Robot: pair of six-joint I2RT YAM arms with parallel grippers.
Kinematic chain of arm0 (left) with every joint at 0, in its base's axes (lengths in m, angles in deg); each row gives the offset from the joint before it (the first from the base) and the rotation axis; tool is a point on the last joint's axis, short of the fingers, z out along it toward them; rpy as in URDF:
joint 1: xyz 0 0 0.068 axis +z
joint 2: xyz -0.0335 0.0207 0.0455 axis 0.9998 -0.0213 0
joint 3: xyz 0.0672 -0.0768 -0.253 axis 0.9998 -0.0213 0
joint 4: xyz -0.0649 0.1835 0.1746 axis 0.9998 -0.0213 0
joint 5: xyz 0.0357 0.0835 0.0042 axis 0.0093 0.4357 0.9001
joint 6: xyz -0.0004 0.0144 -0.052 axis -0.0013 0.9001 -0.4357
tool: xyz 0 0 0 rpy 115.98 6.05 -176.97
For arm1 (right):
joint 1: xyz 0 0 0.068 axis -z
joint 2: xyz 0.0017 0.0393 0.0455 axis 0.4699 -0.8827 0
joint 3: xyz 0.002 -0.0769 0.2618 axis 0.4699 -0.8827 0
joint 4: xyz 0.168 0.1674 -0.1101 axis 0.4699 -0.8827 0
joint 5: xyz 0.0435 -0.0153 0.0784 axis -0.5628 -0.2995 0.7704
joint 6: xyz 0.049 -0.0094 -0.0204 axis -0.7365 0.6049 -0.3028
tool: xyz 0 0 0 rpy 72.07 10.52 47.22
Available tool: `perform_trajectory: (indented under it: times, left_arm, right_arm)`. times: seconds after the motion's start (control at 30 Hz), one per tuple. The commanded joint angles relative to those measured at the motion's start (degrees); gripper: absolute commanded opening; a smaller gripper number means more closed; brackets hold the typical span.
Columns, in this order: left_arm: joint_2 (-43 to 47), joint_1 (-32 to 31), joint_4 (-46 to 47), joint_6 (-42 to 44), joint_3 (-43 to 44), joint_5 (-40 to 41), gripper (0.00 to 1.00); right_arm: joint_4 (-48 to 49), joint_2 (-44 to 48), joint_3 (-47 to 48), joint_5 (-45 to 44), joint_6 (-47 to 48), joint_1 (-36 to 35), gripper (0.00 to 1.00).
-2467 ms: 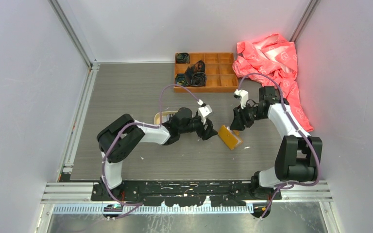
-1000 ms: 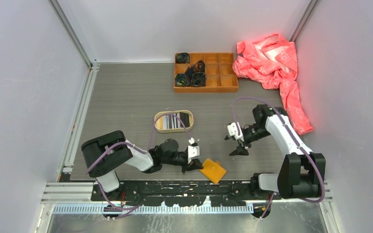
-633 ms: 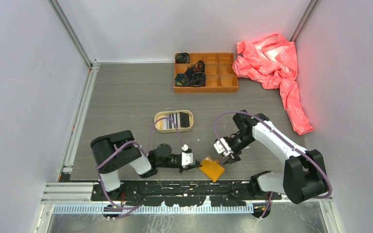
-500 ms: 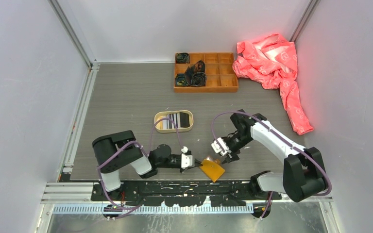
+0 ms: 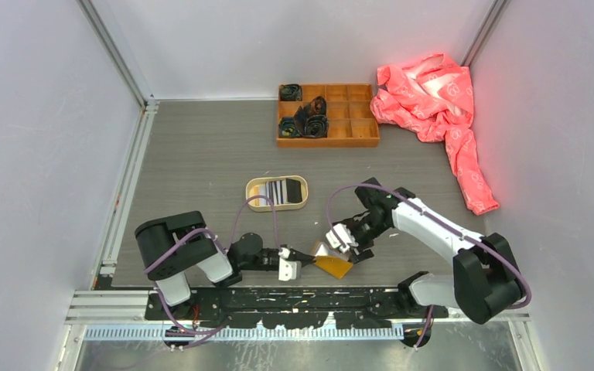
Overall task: Put the credit cards into the card holder
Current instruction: Close the card holder at the center of the board.
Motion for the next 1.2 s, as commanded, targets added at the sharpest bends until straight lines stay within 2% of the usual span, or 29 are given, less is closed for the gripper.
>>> perform_trajectory:
  times: [0.0, 0.27, 0.37, 0.43, 0.6, 0.73, 1.0, 1.1, 1.17]
  left_arm:
    - [-1.7, -0.1, 4.8, 6.2, -1.6, 0.1, 0.00]
    - [-1.7, -0.4, 4.8, 8.5, -2.6, -1.7, 0.00]
    - [-1.7, -0.5, 4.8, 8.9, -3.0, -1.7, 0.00]
    - [-1.6, -0.4, 4.8, 8.9, -3.3, -1.5, 0.00]
    - [-2.0, -0.4, 4.8, 7.1, -3.3, -0.1, 0.00]
    - [-2.6, -0.1, 4.8, 1.7, -2.6, 2.8, 0.00]
    - [-3.8, 1.1, 4.8, -8.1, -0.8, 6.0, 0.00]
    - [-4.2, 1.8, 4.8, -13.0, -0.1, 7.7, 0.04]
    - [-4.7, 2.4, 4.8, -17.3, 0.5, 9.5, 0.12]
  right_arm:
    - [13.3, 2.2, -2.7, -4.3, -9.3, -4.5, 0.72]
    - [19.7, -1.1, -3.2, -5.9, -11.5, -10.2, 0.68]
    - [21.3, -2.5, -2.6, -8.3, -13.6, -12.0, 0.57]
    - [22.2, -2.5, -1.7, -10.6, -16.8, -12.1, 0.46]
    - [23.8, 0.9, -1.9, -12.9, -21.0, -9.7, 0.25]
    - [23.6, 3.2, -1.9, -11.6, -22.6, -5.9, 0.15]
    - [22.2, 2.8, -0.5, -9.4, -25.4, -2.7, 0.06]
    - [22.1, 2.9, 0.1, -8.5, -27.2, -1.4, 0.05]
    - [22.1, 2.4, 0.6, -8.2, -28.6, -0.6, 0.04]
